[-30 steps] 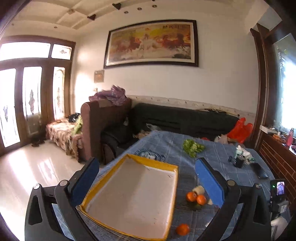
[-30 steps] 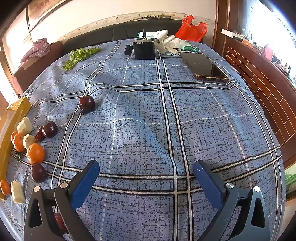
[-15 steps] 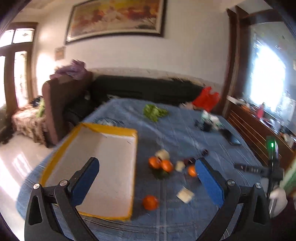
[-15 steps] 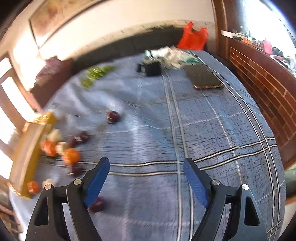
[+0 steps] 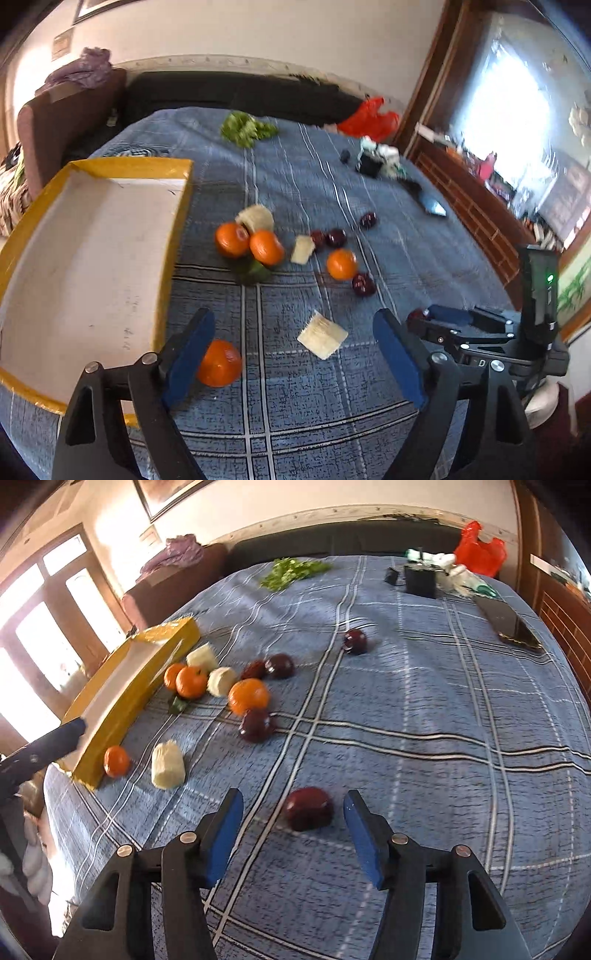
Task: Organize fruits
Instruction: 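Grasp a white cube with the left tool while the right tool grasps a dark red plum, then carry the white cube and plum over the tray and open both tools, then grasp a tangerine with the left tool while the right tool grasps another plum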
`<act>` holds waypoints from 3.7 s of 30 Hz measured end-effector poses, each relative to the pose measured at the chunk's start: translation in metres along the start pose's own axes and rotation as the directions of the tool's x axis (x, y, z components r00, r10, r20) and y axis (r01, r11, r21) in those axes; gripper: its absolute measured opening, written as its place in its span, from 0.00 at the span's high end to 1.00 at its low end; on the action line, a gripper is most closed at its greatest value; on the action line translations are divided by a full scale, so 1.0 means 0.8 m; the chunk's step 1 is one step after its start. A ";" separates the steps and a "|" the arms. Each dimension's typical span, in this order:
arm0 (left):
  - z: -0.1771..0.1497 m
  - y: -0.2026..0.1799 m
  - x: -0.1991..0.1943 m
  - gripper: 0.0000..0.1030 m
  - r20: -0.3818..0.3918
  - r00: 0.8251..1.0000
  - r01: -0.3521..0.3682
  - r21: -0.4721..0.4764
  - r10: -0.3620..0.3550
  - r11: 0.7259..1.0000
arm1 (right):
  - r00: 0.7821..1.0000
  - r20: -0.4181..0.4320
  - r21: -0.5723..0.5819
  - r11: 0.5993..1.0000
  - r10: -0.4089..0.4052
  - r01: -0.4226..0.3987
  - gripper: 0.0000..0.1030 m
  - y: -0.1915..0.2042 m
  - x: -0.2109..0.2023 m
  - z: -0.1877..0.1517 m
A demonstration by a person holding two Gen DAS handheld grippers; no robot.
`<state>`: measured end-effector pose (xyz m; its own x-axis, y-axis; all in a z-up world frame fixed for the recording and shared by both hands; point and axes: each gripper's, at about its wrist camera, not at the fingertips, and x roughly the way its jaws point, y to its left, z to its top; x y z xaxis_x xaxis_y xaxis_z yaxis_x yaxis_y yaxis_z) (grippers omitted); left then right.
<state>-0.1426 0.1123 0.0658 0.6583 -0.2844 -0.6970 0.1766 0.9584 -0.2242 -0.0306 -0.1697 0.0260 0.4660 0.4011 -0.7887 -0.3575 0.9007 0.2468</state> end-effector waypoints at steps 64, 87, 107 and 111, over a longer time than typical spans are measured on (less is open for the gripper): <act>-0.024 0.290 -0.076 0.64 -0.054 0.929 -0.360 -0.353 0.366 0.863 | 0.965 -0.135 -0.343 0.904 0.223 -0.257 0.67 0.371 0.134 0.061; 0.003 0.137 -0.124 0.21 0.122 0.974 -0.165 -0.209 0.193 0.964 | 0.988 0.140 -0.054 0.997 0.061 -0.054 0.38 0.126 -0.006 0.097; -0.025 0.028 0.006 0.21 -0.069 0.991 -0.103 0.162 0.116 0.981 | 0.999 0.027 0.004 1.000 -0.021 0.021 0.42 0.038 0.079 0.064; -0.029 0.019 0.020 0.25 -0.099 0.987 -0.098 0.221 0.123 0.970 | 0.997 0.046 -0.017 0.998 -0.055 0.056 0.52 0.037 0.080 0.060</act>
<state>-0.1459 0.1216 0.0355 0.5991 -0.1655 -0.7833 0.2682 0.9634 0.0015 0.0274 -0.1092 0.0099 0.5218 0.3581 -0.7743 -0.3448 0.9187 0.1925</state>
